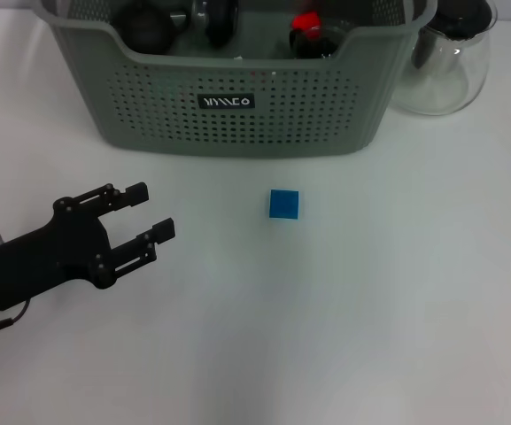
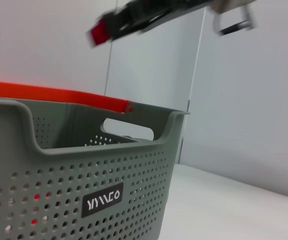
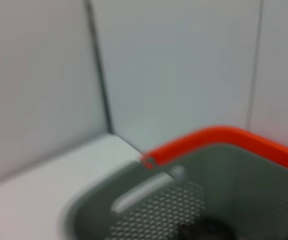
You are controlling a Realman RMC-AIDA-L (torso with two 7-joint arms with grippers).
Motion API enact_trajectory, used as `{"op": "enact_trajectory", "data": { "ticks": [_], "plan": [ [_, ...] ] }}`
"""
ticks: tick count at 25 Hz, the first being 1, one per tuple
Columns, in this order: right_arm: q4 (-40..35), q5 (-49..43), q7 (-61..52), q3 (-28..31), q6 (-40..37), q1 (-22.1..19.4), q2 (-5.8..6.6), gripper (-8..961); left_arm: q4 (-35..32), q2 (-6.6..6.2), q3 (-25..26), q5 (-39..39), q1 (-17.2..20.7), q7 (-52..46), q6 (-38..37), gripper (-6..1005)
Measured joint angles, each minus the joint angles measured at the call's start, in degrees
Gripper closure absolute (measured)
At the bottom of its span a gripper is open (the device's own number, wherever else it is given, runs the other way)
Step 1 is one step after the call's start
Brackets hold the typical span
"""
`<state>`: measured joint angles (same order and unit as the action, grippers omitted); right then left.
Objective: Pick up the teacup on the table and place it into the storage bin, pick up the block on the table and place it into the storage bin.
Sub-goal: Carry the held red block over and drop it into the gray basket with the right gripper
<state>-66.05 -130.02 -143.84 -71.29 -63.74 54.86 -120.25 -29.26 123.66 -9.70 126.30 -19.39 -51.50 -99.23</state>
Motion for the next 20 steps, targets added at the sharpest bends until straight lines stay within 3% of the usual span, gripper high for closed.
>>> {"op": "enact_trajectory", "data": {
  "ticks": [6, 8, 12, 20],
  "plan": [
    [26.93, -12.69, -3.94, 0.18, 12.43, 15.93, 0.22, 238, 0.00, 0.00, -0.08, 0.01, -0.21, 0.00, -0.11, 362],
    [33.09, -16.57, -5.58, 0.24, 16.42, 19.20, 0.16, 234, 0.00, 0.01, -0.12, 0.08, -0.37, -0.01, -0.18, 362],
    [36.55, -19.08, -7.06, -0.23, 20.23, 20.48, -0.20, 227, 0.00, 0.14, -0.09, 0.27, -0.40, -0.46, -0.30, 362],
    [37.20, -16.75, -6.61, -0.89, 18.95, 19.81, -0.13, 213, 0.00, 0.12, 0.15, 0.14, -0.26, -0.60, -0.17, 362]
  ]
}}
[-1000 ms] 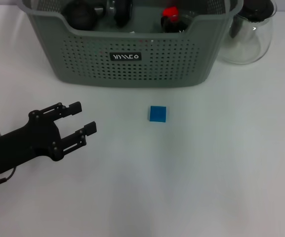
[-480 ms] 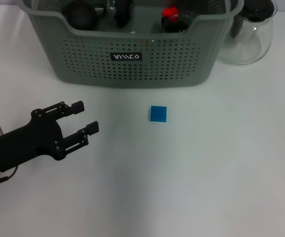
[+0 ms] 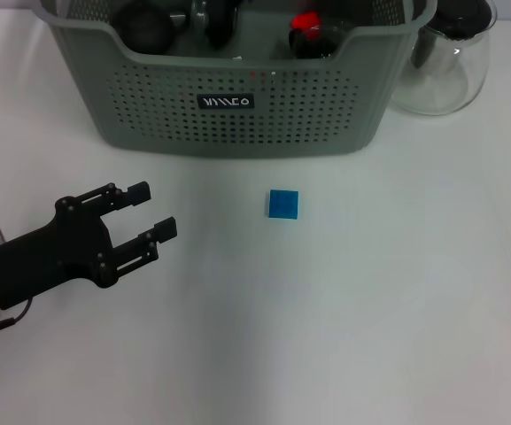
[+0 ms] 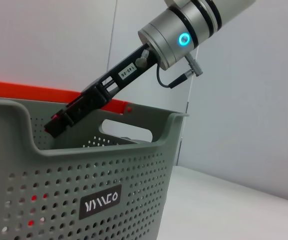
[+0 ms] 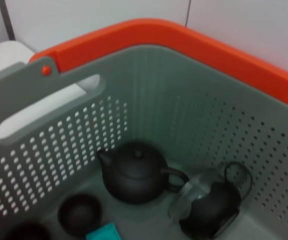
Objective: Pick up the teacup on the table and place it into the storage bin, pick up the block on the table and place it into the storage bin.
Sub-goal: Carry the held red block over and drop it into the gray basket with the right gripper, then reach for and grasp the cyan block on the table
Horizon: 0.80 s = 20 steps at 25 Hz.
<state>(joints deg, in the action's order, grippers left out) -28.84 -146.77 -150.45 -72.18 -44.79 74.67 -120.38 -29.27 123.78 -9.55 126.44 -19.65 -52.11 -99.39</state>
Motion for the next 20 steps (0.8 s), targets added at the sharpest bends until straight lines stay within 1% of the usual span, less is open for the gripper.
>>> {"op": "enact_trajectory", "data": {
  "ticks": [4, 7, 10, 12, 14, 16, 18, 20],
  "plan": [
    [-1.62, 0.12, 0.05, -0.90, -1.21, -0.75, 0.04, 206, 0.00, -0.02, 0.04, -0.04, -0.02, -0.01, 0.12, 361],
    [-8.23, 0.90, 0.57, -0.55, -5.60, -3.61, 0.27, 200, 0.00, -0.08, 0.06, -0.10, 0.07, -0.01, -0.06, 361],
    [-20.60, 3.14, 1.15, 0.71, -12.72, -9.58, 0.46, 195, -0.01, -0.17, 0.06, -0.14, 0.17, -0.01, -0.28, 361],
    [-31.87, 6.47, 2.30, 2.67, -18.87, -14.70, 0.51, 192, -0.06, -0.19, 0.10, -0.15, 0.22, -0.02, -0.30, 361],
    [-42.51, 12.53, 5.40, 4.74, -25.51, -20.10, 0.61, 190, -0.08, -0.19, 0.14, -0.15, 0.22, -0.01, -0.33, 361],
    [-50.97, 21.14, 10.30, 7.03, -33.23, -25.50, 1.00, 187, -0.08, -0.20, 0.16, -0.15, 0.22, -0.01, -0.32, 361],
    [-55.59, 29.00, 15.25, 8.83, -40.03, -30.13, 1.49, 187, -0.04, -0.21, 0.21, -0.15, 0.23, -0.01, -0.19, 361],
    [-57.68, 34.55, 19.11, 9.63, -46.17, -34.25, 2.32, 188, -0.01, -0.21, 0.24, -0.15, 0.20, -0.01, -0.05, 361]
  ]
}}
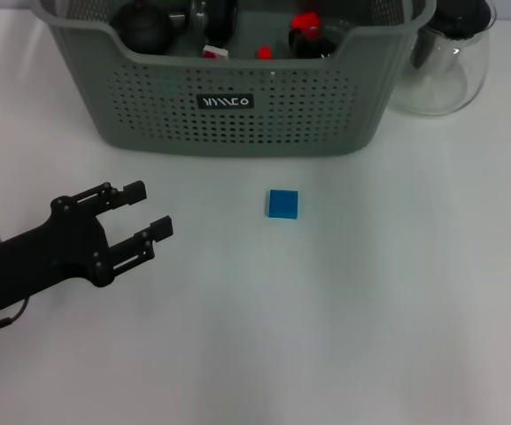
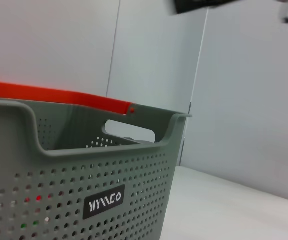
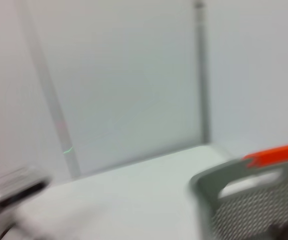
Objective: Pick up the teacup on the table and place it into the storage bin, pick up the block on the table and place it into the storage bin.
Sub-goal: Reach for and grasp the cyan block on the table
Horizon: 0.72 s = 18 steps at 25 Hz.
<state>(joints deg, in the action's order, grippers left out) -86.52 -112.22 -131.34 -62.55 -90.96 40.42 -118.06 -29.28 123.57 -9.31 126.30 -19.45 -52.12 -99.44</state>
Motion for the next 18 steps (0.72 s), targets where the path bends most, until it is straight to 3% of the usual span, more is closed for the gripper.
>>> {"op": "enact_trajectory", "data": {
  "ticks": [3, 8, 11, 13, 18],
  "plan": [
    [0.30, -0.46, 1.83, -0.91, -6.28, -2.26, 0.51, 190, 0.02, 0.00, -0.01, 0.00, -0.12, -0.03, 0.05, 361],
    [2.66, -15.07, 4.23, -6.43, -11.00, -2.23, -1.60, 193, 0.01, 0.00, -0.01, 0.00, -0.06, -0.06, 0.20, 361],
    [5.30, -21.04, 5.17, -12.63, -9.11, -1.20, -2.07, 192, 0.01, 0.00, -0.01, 0.00, 0.00, -0.08, 0.22, 361],
    [8.46, -23.01, 4.98, -15.93, -6.75, 0.24, -2.11, 244, 0.02, 0.00, -0.01, 0.00, 0.05, -0.08, 0.23, 361],
    [19.41, -24.91, 4.73, -19.91, -0.35, 5.75, -2.18, 340, 0.01, 0.00, 0.00, 0.00, 0.25, -0.09, 0.23, 360]
  ]
}}
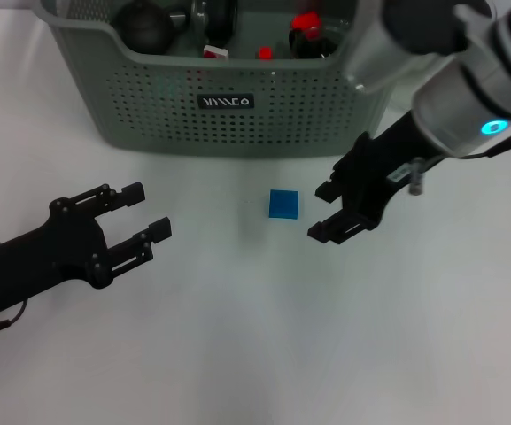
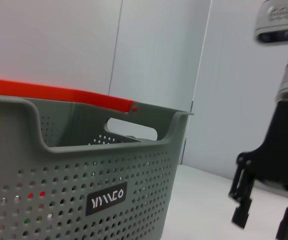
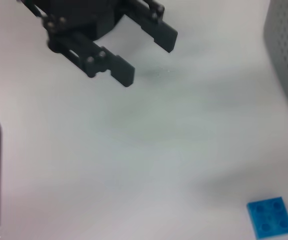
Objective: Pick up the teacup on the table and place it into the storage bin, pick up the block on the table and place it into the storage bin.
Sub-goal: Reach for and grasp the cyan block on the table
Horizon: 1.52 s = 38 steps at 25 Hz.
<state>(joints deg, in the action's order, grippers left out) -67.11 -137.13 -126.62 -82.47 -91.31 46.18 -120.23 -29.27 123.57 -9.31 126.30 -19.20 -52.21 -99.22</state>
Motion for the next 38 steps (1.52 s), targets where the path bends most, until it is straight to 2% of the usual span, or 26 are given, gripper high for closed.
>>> {"op": "enact_trajectory", "data": {
  "ticks": [4, 11, 15, 21, 38],
  "plan": [
    [5.77, 0.14, 1.74, -3.27, 6.49, 2.34, -0.19, 374, -0.06, 0.00, -0.01, 0.00, 0.14, 0.00, 0.00, 360],
    [11.73, 3.75, 2.40, -11.24, 21.52, 1.52, -0.50, 373, -0.15, 0.00, 0.54, 0.00, 0.29, 0.00, -0.01, 360],
    [15.58, 5.44, 2.32, -12.91, 27.18, 1.22, -0.51, 373, -0.10, -0.06, 0.69, 0.00, 0.28, 0.00, -0.06, 360],
    [19.53, 8.85, 0.39, -12.61, 31.50, 1.19, -0.50, 372, 0.00, 0.06, 0.70, 0.00, 0.21, 0.00, -0.06, 360],
    [24.12, 9.78, 0.87, -13.53, 36.74, 1.65, -0.70, 370, 0.00, 0.09, 0.70, 0.00, 0.31, 0.07, 0.00, 359]
  ]
}}
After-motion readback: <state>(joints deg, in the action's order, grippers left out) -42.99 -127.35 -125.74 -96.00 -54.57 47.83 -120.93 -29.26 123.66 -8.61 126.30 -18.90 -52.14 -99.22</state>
